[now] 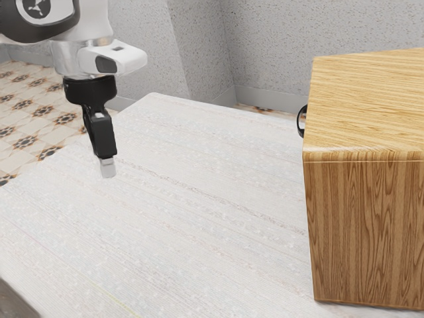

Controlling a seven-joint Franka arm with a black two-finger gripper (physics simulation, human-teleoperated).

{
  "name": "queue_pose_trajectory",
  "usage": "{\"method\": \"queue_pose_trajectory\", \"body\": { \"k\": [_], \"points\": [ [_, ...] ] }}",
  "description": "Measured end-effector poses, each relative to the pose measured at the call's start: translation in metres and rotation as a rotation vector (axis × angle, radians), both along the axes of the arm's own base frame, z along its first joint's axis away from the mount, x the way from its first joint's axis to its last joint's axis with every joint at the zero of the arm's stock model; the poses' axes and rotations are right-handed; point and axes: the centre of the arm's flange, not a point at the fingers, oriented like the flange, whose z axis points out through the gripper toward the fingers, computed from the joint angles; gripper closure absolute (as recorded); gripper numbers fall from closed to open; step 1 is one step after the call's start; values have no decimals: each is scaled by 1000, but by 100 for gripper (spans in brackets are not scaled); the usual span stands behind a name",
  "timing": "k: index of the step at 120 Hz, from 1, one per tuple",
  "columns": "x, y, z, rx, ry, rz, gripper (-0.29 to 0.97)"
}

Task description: Pull the drawer handle with one arm to open the drawer

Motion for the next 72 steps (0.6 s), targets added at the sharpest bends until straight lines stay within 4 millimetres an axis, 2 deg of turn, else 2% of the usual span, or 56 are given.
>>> {"method": "queue_pose_trajectory", "body": {
  "k": [20, 34, 47, 59, 72],
  "points": [
    [25, -14, 8, 12, -127, -141, 0],
    [17, -23, 20, 16, -178, -236, 0],
    [21, -39, 26, -33, -227, -461, 0],
    [33, -31, 32, -109, -328, -695, 0],
    [44, 3, 31, -221, -469, -865, 0]
  ]
}}
